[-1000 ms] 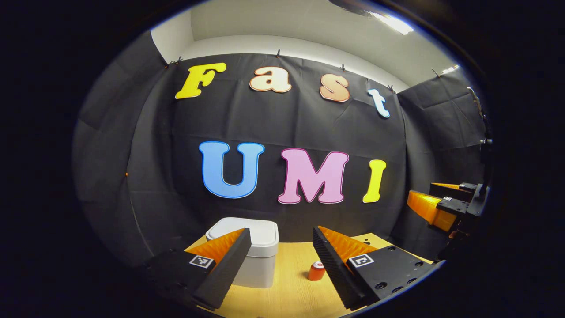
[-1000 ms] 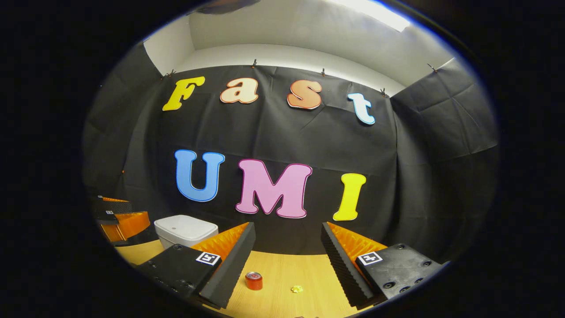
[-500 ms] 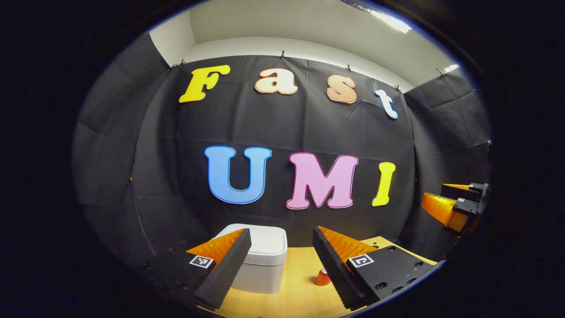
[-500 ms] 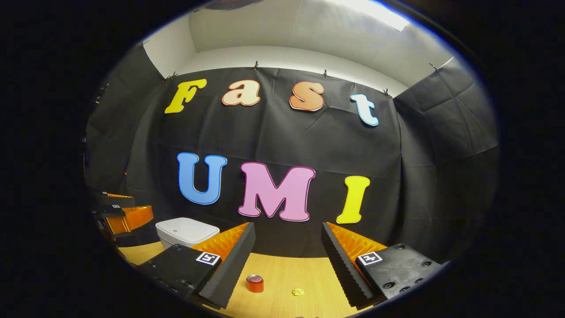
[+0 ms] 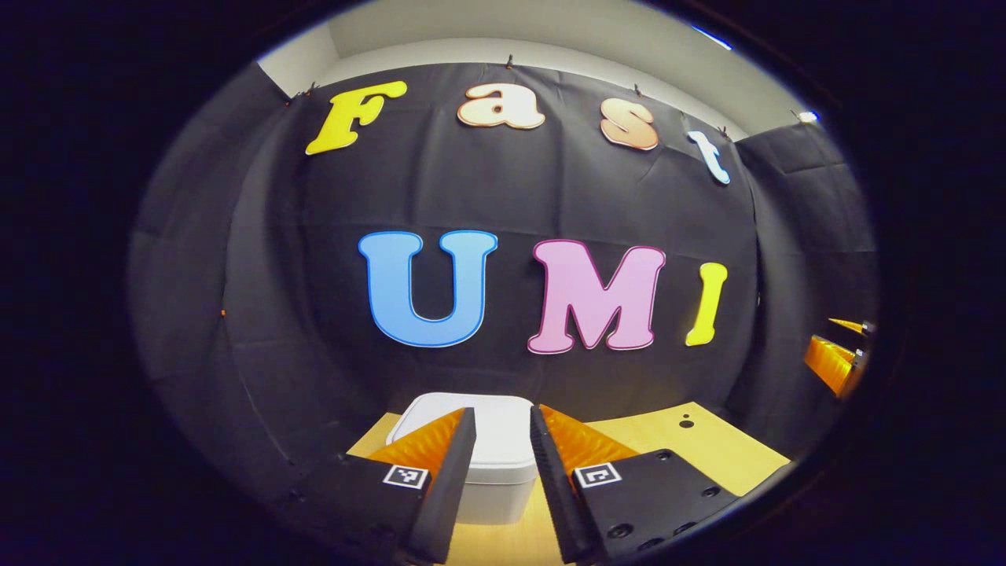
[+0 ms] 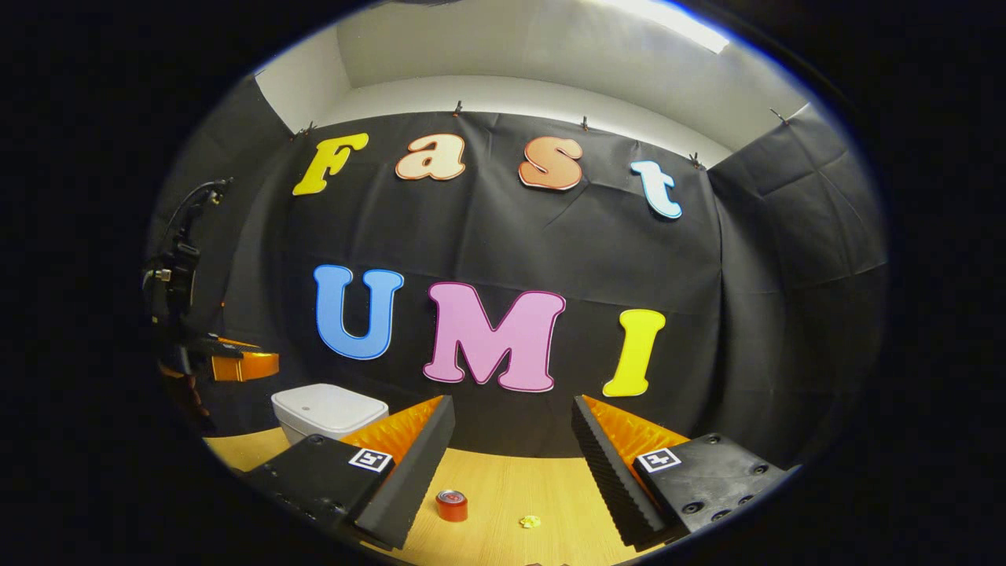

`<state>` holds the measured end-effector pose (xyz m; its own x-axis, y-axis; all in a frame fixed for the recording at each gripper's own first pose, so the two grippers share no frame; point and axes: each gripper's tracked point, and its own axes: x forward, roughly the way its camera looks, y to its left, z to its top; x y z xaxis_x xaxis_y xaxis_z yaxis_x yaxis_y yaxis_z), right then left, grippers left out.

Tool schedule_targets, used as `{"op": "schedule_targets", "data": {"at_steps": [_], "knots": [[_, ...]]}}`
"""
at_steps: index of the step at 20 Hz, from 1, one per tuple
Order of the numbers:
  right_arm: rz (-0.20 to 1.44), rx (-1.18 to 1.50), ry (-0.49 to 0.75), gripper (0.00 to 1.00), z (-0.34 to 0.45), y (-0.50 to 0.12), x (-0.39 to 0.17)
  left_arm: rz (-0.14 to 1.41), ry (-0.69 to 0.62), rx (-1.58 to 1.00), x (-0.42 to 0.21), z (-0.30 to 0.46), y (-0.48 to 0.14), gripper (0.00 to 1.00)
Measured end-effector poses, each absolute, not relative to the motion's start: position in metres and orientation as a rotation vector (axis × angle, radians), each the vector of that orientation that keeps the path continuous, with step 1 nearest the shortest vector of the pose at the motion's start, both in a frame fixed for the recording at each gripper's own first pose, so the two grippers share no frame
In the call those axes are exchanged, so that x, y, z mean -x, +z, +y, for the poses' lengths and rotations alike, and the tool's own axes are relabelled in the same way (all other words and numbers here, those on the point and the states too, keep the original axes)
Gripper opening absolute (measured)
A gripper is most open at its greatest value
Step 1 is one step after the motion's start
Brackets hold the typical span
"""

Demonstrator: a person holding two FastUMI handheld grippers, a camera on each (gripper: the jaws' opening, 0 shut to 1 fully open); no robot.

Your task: Press the lid of the desktop garbage bin to open it, pick up the crumpled paper on the desktop and throw it into the bin, then pick up the pop can on the desktop and drop it into the bin, and finally close the garbage bin lid.

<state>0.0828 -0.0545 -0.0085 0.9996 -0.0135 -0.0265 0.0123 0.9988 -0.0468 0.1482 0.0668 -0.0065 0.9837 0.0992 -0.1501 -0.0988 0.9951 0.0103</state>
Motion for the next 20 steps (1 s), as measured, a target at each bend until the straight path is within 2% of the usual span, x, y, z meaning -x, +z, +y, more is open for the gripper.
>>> {"op": "schedule_targets", "data": {"at_steps": [2, 3, 7, 14, 20], "knots": [[0.04, 0.041, -0.023, 0.96, -0.059, -0.015, -0.089, 0.179, 0.117, -0.003, -0.161, 0.076, -0.015, 0.39], [0.048, 0.038, -0.027, 0.96, -0.062, -0.018, -0.091, 0.196, 0.12, -0.008, -0.168, 0.079, -0.021, 0.29], [0.095, 0.07, -0.044, 0.97, -0.077, -0.036, -0.102, 0.278, 0.113, 0.0, -0.189, 0.089, -0.046, 0.07], [0.182, 0.029, -0.072, 0.97, -0.099, -0.064, -0.107, 0.413, 0.07, -0.003, -0.236, 0.109, -0.099, 0.05], [0.21, 0.027, -0.097, 0.96, -0.114, -0.075, -0.105, 0.492, 0.049, 0.036, -0.239, 0.112, -0.135, 0.06]]}}
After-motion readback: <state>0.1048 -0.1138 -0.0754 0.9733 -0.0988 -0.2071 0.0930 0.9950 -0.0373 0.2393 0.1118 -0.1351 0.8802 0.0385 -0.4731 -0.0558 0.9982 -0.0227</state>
